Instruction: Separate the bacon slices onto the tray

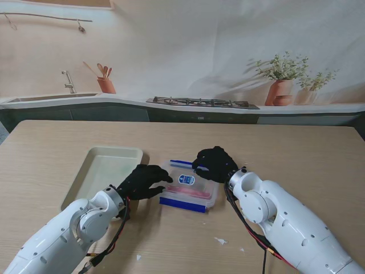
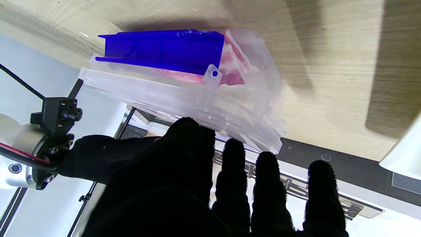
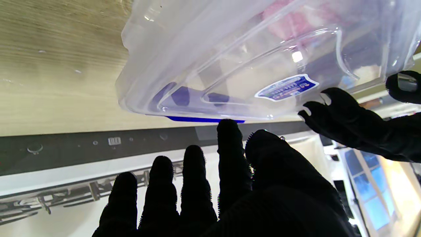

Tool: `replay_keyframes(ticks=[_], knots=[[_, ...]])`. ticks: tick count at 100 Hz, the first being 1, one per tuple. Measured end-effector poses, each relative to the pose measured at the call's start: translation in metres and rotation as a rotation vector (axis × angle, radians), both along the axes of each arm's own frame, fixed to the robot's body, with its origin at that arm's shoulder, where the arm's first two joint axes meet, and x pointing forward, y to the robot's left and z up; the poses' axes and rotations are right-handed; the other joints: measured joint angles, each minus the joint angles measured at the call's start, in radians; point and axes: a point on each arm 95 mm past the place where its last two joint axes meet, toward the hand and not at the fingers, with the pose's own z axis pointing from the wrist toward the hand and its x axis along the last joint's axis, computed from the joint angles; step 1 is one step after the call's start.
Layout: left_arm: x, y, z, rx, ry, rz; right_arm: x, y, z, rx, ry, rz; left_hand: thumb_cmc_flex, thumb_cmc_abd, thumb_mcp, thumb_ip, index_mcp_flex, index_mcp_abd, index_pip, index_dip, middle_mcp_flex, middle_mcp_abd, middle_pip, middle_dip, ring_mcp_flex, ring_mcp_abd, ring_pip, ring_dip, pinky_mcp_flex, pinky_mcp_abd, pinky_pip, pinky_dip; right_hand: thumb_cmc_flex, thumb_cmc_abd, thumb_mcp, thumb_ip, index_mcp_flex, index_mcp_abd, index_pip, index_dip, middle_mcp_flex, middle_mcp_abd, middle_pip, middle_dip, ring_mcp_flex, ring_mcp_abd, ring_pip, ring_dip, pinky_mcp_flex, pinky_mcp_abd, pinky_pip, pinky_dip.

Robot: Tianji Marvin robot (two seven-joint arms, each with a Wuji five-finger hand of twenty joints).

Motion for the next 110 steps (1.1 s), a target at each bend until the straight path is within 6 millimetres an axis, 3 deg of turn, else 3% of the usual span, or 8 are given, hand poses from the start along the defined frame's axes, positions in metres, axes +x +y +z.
replay_keyframes(ticks=[110], knots=[[0.000,0.000,0.000,0.006,-0.001,-0.005,0.019,0.009,-0.004,-0.085,-0.013,-0.017,-0.001,0.002,0.000,0.000,-0.001,-0.002,-0.004,-0.010,0.000,0.000,-0.006,0.000,0.000,-0.001,0.000,-0.001,0.000,0.000,0.000,0.000,-0.001,0.000,0.063,0.000,-0.036,-0.012,0.026,-0.005,-0.040,0.000,-0.004,0.000,0.000,0.000,0.012,0.008,-0.002,0.000,0.000,0.006]])
